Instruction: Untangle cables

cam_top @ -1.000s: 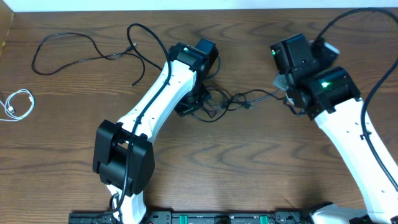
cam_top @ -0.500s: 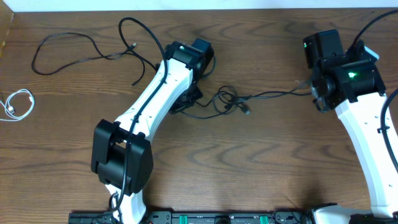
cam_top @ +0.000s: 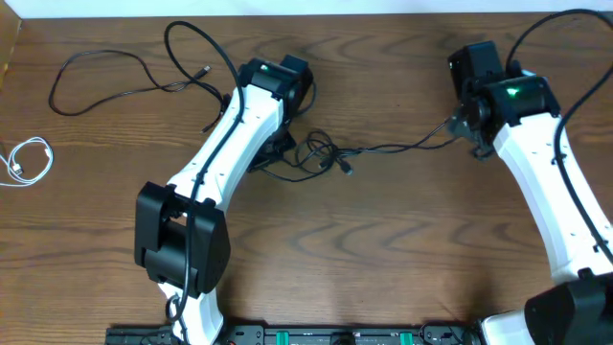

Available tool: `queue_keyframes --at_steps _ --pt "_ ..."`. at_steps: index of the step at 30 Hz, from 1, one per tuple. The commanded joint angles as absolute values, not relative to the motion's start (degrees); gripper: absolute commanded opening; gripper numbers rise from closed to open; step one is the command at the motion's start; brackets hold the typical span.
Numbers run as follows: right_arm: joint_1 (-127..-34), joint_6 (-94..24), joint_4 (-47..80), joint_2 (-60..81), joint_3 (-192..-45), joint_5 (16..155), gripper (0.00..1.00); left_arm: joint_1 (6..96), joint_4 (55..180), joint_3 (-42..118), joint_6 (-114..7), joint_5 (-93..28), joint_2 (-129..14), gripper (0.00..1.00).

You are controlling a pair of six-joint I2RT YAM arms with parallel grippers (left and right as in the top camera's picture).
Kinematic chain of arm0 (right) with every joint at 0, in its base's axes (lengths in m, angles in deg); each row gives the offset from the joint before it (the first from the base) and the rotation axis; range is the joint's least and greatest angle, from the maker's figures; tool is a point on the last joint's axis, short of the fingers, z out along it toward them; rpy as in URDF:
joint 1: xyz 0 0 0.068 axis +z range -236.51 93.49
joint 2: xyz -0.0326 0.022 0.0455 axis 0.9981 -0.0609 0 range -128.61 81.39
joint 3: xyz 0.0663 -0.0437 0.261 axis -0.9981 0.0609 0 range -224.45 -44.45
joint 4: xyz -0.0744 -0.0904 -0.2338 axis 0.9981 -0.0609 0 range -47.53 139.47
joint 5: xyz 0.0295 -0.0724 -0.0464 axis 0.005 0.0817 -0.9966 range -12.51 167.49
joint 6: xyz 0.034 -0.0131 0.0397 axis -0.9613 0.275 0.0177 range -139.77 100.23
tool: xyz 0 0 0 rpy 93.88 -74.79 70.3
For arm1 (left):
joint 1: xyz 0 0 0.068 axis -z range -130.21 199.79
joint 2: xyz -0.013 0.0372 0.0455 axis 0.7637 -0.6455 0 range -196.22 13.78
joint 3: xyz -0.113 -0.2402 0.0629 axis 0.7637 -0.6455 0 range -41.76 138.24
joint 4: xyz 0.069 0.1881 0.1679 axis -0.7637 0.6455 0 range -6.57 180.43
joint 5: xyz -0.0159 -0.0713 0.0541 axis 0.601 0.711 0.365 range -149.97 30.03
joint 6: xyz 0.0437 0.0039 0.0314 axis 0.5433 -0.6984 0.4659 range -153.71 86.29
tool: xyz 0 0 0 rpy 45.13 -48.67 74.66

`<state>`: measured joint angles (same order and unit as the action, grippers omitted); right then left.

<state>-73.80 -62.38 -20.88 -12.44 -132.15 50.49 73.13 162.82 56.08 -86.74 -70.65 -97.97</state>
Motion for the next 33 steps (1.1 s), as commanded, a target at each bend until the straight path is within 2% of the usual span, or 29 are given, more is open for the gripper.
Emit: queue_keyframes --at_steps 1,7,9,14,18,21,27,33 --pt "-74.08 -53.74 -19.19 -13.73 -132.72 62.09 0.99 73.28 162.89 55.95 -82.37 -70.34 -98.32 0.08" --pt "-74.67 -53.52 -21.68 -15.39 -132.72 45.28 0.99 71.55 166.67 55.95 -85.34 -77.27 -98.32 0.08" --pt "-75.17 -55.16 -22.43 -15.36 -132.72 46.36 0.99 70.87 166.67 55.95 -85.72 -76.33 -98.32 0.08" --pt "-75.28 -51.25 -19.22 -15.39 -132.72 72.23 0.99 70.96 162.23 55.95 -81.93 -67.39 -98.32 0.08" --pt "-73.29 -35.78 -12.66 -15.41 -132.65 96.34 0.99 72.1 157.03 55.95 -72.86 -56.77 -98.32 0.08" --pt "-70.21 -27.41 -10.04 -15.41 -132.63 104.15 0.99 72.67 156.4 55.95 -72.95 -56.09 -98.32 0.08" --pt "-62.12 -24.8 -7.91 -15.41 -131.73 99.71 0.99 72.75 156.4 55.95 -72.93 -56.09 -98.32 0.08" --pt "-55.17 -27.45 -2.17 -15.41 -127.38 86.07 0.99 72.75 157.33 55.95 -72.89 -56.11 -98.32 0.08"
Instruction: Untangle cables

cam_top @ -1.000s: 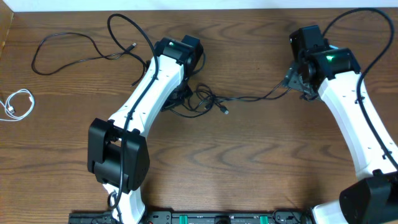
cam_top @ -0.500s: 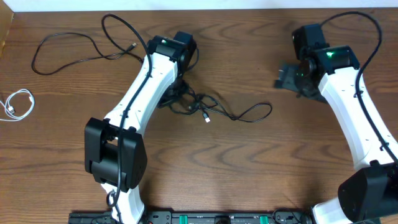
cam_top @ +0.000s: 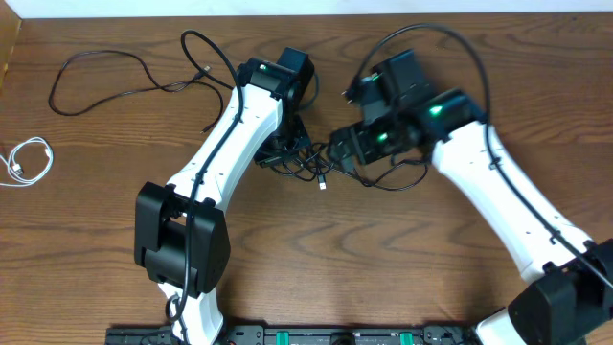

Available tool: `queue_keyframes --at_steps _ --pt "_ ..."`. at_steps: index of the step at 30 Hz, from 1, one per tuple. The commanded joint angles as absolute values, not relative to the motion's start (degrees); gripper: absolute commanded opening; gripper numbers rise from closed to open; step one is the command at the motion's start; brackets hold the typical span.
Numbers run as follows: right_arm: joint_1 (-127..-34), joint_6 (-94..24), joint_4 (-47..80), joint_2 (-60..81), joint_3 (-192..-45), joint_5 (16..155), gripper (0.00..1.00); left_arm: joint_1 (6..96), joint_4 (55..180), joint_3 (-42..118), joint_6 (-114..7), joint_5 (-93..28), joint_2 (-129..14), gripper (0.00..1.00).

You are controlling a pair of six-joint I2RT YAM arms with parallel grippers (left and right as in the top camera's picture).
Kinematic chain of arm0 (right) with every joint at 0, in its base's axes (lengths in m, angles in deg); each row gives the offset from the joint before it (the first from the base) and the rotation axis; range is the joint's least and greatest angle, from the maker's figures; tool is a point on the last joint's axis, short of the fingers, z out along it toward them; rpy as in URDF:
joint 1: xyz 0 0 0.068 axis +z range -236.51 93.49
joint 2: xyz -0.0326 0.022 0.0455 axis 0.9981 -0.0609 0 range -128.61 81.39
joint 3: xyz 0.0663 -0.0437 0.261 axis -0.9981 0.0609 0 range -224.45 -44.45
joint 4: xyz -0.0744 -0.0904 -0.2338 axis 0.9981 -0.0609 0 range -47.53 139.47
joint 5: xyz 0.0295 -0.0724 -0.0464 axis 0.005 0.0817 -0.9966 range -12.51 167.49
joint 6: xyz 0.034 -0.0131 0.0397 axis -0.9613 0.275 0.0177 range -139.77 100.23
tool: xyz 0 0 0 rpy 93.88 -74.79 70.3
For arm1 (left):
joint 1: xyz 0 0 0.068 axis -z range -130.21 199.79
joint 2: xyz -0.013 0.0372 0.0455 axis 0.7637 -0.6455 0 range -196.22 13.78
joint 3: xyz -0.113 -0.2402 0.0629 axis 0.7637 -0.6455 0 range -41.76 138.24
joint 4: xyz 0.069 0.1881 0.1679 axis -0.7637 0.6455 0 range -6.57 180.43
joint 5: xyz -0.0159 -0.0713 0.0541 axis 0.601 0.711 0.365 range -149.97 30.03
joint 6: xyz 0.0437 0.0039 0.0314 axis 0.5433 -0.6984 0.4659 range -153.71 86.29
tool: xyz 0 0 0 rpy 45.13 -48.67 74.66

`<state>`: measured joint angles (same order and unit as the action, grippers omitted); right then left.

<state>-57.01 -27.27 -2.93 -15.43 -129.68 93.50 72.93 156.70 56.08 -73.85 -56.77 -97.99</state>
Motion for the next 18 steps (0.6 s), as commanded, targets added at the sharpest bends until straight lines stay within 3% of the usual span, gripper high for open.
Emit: queue_keyframes --at_steps 1,6,9,12,15,18 --pt "-54.45 -29.42 -0.92 -15.41 -126.05 83.14 0.99 72.75 157.49 55.95 -72.91 -56.11 -98.32 0.08" --pt "-53.95 -32.15 3.36 -15.41 -119.67 80.41 0.95 72.69 157.55 55.95 -72.93 -56.13 -98.32 0.08" --pt "-54.56 -32.13 5.31 -15.41 -116.76 80.67 0.82 72.58 157.49 55.95 -72.97 -56.11 -98.32 0.08" --pt "-54.58 -32.13 7.71 -15.41 -114.53 81.3 0.79 72.6 157.44 55.95 -72.97 -56.09 -98.32 0.08" --pt "-54.39 -32.17 11.71 -15.41 -111.89 82.22 0.66 72.6 157.49 55.95 -72.97 -56.09 -98.32 0.08" --pt "-53.99 -32.19 18.05 -15.5 -108.17 81.94 0.61 72.6 157.49 55.95 -72.97 -56.09 -98.32 0.08"
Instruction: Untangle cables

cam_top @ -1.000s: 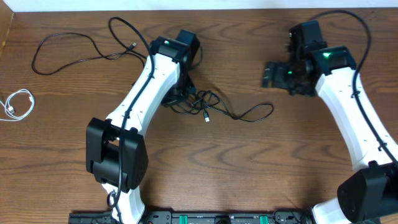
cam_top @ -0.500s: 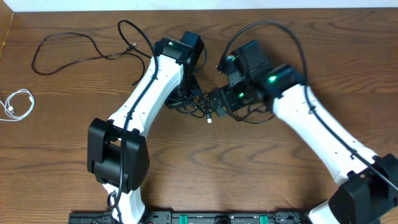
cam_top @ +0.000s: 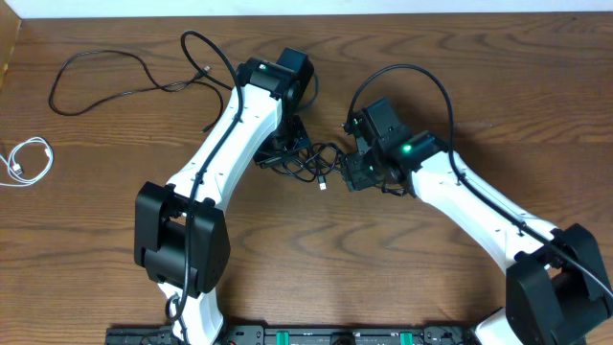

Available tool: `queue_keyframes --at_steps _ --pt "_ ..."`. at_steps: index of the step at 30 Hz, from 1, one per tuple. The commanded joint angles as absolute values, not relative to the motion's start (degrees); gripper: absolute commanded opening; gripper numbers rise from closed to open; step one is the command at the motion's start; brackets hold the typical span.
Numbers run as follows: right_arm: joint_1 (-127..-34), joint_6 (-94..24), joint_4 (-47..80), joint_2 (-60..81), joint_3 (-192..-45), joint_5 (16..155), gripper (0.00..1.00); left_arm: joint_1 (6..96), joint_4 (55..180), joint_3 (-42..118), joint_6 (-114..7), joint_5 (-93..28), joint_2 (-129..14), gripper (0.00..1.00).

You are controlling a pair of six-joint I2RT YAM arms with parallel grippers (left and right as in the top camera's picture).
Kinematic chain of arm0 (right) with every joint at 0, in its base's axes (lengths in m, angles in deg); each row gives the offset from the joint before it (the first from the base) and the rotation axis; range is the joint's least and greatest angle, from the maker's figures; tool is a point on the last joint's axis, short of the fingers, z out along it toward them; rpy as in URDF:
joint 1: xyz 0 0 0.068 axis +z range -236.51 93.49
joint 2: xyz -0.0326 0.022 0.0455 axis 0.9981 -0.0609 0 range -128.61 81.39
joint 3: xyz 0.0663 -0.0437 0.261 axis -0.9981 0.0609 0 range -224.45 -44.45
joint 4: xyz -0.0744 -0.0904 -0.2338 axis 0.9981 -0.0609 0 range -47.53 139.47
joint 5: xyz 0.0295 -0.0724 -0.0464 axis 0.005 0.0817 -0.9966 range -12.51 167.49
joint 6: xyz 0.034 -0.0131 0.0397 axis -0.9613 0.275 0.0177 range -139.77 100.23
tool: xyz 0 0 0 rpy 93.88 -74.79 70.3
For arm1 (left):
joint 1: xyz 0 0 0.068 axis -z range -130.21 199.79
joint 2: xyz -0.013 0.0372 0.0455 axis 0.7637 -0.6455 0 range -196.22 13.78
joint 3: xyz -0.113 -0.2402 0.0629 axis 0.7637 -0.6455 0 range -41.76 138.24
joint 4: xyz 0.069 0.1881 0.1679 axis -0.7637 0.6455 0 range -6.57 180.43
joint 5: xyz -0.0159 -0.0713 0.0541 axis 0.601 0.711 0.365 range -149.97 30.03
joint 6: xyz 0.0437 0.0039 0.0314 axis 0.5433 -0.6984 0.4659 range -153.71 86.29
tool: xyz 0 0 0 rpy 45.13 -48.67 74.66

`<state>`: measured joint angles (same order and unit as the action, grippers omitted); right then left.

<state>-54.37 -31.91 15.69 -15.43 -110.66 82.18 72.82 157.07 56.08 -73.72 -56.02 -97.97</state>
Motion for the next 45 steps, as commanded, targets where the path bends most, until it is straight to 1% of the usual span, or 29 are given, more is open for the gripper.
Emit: queue_keyframes --at_steps 1,2,4,5,8,9,12,14,18,24,29,34,36,40,45 --pt "-53.99 -32.17 20.11 -15.5 -107.06 81.92 0.58 72.6 157.49 55.95 -72.95 -56.09 -98.32 0.08" --pt "-53.99 -32.26 21.85 -15.5 -106.09 81.92 0.55 72.6 157.49 55.95 -72.95 -56.09 -98.32 0.08" --pt "-54.13 -33.53 24.5 -15.5 -104.91 81.63 0.43 72.6 157.51 55.95 -72.93 -56.09 -98.32 0.08" --pt "-54.3 -34.55 25.05 -15.5 -104.78 81.17 0.35 72.6 157.53 55.95 -72.93 -56.09 -98.32 0.08" --pt "-55.02 -37.2 25.7 -15.47 -104.94 79.88 0.04 72.6 157.51 55.95 -72.95 -56.09 -98.32 0.08" --pt "-55.28 -37.22 25.44 -15.47 -105.33 79.95 0.01 72.58 157.49 55.95 -72.95 -56.11 -98.32 0.08" --pt "-56.38 -37.52 21.44 -14.45 -108.41 79.47 0.01 72.51 157.55 55.95 -72.93 -56.7 -98.32 0.08" --pt "-57.32 -38.2 17.59 -12.89 -111.47 77.41 0.01 72.36 157.95 55.95 -73.04 -59.13 -98.32 0.08" --pt "-59.94 -38.05 8.35 -8.28 -119.62 72.47 0.0 71.31 159.67 55.95 -76.93 -63.61 -98.32 0.08" --pt "-64.53 -34.55 -0.4 -0.11 -128.76 69.28 0.01 67.29 159.96 55.84 -77.76 -63.63 -98.32 0.08" --pt "-69.77 -40.28 -1.01 6.71 -129.52 61.15 0.02 65.26 161.95 55.8 -79.03 -63.59 -98.32 0.08" --pt "-72.75 -42.25 -1.62 7.94 -129.5 63.73 0.02 65.52 162.25 55.58 -79.01 -63.39 -98.32 0.08" --pt "-72.81 -42.53 -2.89 7.52 -129.5 62.03 0.02 65.63 162.45 55.49 -79.03 -63.41 -98.32 0.08" --pt "-73.01 -50.4 -6.69 5.86 -129.46 51.82 0.02 65.61 162.86 55.12 -79.01 -63.41 -98.32 0.08" --pt "-74.52 -54.2 -10.23 2.41 -129.46 41.07 0.02 65.58 163.35 54.12 -79.05 -64.29 -98.32 0.08"
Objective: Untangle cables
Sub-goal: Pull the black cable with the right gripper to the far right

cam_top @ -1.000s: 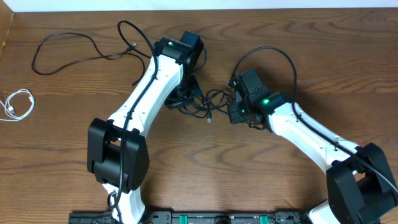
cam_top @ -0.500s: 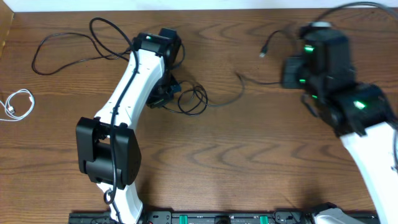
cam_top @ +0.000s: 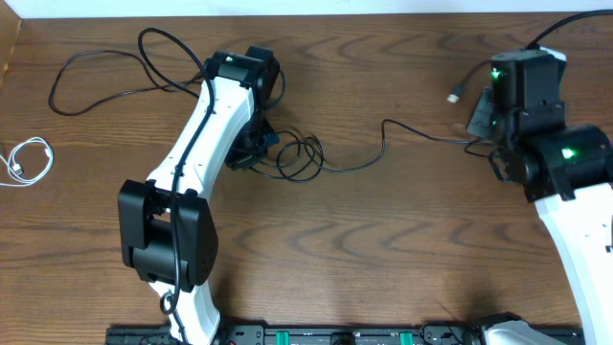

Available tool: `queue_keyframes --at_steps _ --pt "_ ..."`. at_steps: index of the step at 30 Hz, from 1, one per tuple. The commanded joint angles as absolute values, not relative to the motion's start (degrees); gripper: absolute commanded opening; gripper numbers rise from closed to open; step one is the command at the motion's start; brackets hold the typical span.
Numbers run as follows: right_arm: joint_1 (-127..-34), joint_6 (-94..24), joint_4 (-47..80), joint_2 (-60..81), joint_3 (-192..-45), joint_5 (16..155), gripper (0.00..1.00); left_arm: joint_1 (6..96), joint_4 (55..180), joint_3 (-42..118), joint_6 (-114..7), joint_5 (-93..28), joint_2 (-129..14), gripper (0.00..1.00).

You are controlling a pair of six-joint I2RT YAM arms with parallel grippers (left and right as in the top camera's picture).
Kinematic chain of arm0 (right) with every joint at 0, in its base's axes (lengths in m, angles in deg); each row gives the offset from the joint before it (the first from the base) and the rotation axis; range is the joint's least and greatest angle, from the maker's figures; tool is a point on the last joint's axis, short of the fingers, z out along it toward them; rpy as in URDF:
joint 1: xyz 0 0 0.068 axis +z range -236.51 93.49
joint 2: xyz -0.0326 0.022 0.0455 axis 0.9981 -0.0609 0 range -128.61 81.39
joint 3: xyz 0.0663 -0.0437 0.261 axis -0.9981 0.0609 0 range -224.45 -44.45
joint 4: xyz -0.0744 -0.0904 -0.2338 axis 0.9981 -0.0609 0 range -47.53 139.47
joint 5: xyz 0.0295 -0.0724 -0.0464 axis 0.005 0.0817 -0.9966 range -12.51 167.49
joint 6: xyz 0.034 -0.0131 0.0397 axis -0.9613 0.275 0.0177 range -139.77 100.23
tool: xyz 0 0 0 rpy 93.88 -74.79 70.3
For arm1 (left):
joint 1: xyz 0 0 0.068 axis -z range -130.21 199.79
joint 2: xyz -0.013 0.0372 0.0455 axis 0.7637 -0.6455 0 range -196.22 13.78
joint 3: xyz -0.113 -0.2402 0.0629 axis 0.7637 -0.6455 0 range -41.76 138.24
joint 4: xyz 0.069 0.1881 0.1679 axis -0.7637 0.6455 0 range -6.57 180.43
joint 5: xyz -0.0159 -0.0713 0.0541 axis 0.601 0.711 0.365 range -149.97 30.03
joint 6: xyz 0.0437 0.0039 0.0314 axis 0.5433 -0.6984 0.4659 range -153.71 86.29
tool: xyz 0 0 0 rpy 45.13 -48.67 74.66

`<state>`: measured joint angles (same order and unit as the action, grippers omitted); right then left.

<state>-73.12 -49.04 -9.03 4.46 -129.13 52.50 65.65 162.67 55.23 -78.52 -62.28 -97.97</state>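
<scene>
A black cable is knotted in loose loops (cam_top: 292, 158) at the table's middle left. My left gripper (cam_top: 251, 149) sits at the left edge of that tangle, under its wrist, and looks shut on the loops. One strand (cam_top: 383, 134) runs right out of the tangle, bends upward and reaches my right gripper (cam_top: 482, 125) at the far right, which appears shut on it. A light-tipped plug (cam_top: 457, 96) sticks out just left of the right wrist.
A second black cable (cam_top: 96, 86) lies in wide curves at the back left, its end passing behind the left wrist. A small white coiled cable (cam_top: 27, 161) rests at the left edge. The arm bases stand at the front edge.
My right gripper was beside the tangle near the table's middle; now it is far to the right with one strand drawn out. The left gripper and the tangle have shifted left.
At first the right gripper was at the far right with a strand stretched to the tangle held by the left. Then it was at the tangle, the plug end lying just below. Now it is back at the right, the plug end with it, and the knot looks looser.
</scene>
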Motion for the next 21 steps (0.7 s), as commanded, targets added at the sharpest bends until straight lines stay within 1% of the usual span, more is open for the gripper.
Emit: queue_keyframes --at_steps 1,4,9,12,15,21 --pt "-75.26 -54.97 -11.04 1.55 -129.46 38.49 0.01 65.54 163.63 53.94 -79.18 -65.4 -98.32 0.08" --pt "-78.87 -55.32 -13.23 -0.92 -129.46 35.38 0.02 65.54 165.09 53.7 -81.26 -69.36 -98.32 0.08" --pt "-85.4 -55.32 -15.39 -3.76 -129.46 43.75 0.01 65.43 165.49 53.7 -81.8 -70.36 -98.32 0.08" --pt "-88.33 -55.32 -16.53 -4.59 -129.46 45.15 0.01 64.43 167.7 53.7 -87.49 -76.24 -98.32 0.08" --pt "-91.11 -55.75 -16.99 -4.76 -129.46 45.24 0.01 61.96 170.54 53.68 -91.49 -81.77 -98.32 0.08" --pt "-94.78 -56.32 -15.63 -4.79 -129.46 56.17 0.01 54.31 173.4 53.7 -91.88 -80.83 -98.32 0.08"
